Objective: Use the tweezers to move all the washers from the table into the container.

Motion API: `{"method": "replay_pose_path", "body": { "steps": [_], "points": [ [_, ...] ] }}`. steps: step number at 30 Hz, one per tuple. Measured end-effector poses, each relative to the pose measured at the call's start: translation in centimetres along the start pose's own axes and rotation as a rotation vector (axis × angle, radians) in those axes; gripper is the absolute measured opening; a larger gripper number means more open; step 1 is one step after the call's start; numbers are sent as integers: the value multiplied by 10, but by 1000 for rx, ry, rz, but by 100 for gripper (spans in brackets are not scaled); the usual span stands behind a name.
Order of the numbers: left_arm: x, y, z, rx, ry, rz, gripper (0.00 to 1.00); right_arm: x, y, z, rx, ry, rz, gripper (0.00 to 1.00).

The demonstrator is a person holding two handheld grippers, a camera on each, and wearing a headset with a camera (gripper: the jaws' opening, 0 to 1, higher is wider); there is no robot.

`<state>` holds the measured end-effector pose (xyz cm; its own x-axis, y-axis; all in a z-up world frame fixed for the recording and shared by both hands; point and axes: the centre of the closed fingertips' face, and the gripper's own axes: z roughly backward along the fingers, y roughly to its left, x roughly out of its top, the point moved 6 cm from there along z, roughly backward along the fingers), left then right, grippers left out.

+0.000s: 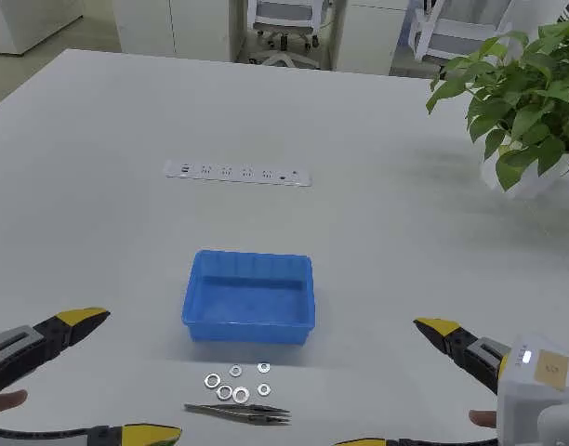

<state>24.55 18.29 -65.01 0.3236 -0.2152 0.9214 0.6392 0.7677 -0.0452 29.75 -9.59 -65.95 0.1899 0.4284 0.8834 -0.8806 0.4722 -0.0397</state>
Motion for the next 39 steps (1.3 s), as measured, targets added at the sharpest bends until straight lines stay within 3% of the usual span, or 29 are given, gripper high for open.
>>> {"method": "replay_pose_path", "body": {
  "steps": [39],
  "points": [
    [1, 1, 1, 18, 0, -9, 99, 0, -2, 2, -12, -3, 2, 99]
  ]
}}
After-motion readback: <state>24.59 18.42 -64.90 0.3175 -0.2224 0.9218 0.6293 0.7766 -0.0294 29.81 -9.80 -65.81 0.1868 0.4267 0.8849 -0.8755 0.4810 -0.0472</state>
